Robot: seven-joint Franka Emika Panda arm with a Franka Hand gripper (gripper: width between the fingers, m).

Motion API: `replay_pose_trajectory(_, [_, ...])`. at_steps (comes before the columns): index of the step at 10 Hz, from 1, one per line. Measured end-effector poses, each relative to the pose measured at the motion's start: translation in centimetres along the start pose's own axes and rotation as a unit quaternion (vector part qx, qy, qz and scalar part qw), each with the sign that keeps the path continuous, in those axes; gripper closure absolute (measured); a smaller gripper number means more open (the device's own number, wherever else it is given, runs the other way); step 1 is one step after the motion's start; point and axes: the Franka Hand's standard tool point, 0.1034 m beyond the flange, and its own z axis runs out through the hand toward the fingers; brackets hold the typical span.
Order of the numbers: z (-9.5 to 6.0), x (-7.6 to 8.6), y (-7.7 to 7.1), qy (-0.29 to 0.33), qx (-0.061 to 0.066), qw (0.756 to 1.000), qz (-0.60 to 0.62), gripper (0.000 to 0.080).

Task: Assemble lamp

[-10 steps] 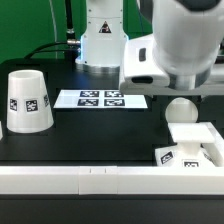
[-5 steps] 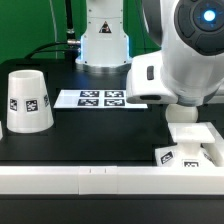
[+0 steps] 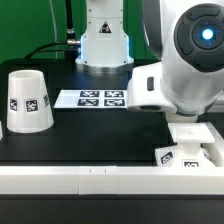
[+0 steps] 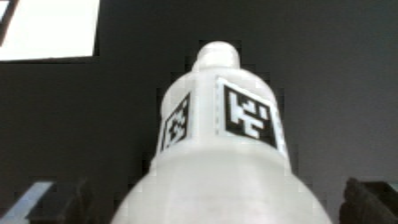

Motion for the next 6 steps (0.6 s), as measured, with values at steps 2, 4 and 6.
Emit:
replay_pose_trajectory(2, [0.35, 0.44, -0.13, 0.005, -0.001, 1.0, 0.0, 0.0101])
replay_pose_trajectory(4, [0.57, 0.83, -0.08, 0.011, 0.0, 1.0, 0.0, 0.0101])
replay_pose_trajectory(6, [0.68, 0.92, 0.08, 0.01, 0.0, 1.0, 0.002, 0.0113])
